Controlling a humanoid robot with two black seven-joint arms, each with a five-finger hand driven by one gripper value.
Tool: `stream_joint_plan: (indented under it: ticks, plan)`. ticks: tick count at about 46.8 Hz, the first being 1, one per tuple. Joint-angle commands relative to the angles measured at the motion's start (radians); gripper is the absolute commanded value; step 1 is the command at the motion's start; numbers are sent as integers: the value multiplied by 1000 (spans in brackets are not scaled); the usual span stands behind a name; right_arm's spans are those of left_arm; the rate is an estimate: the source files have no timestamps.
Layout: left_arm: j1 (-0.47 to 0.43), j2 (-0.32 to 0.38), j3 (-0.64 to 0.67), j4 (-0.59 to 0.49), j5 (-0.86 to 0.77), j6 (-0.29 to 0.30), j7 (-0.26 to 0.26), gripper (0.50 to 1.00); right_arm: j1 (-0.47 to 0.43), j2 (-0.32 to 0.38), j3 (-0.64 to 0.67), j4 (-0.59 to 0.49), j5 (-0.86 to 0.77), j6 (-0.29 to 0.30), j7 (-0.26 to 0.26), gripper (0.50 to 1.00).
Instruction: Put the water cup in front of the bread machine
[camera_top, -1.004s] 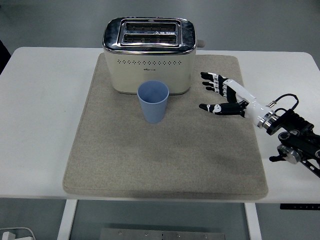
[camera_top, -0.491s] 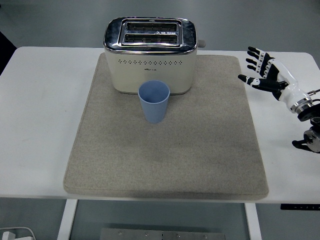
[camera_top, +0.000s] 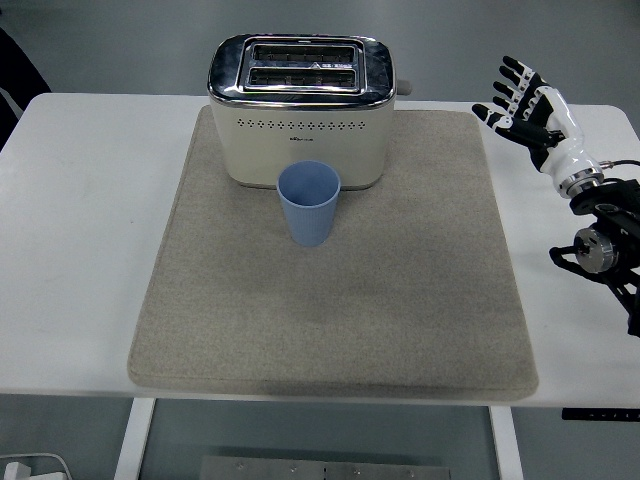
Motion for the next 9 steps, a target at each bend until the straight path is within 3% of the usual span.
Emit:
stream_joint_plan:
  ticks: [1, 9]
  plan:
    - [0, 0, -1, 0, 0, 0, 0, 1000, 25, 30, 0, -23, 0, -7, -1, 919]
    - [0, 0, 0, -1, 0, 0, 0, 1000, 47, 67, 0, -98, 2, -5, -55, 919]
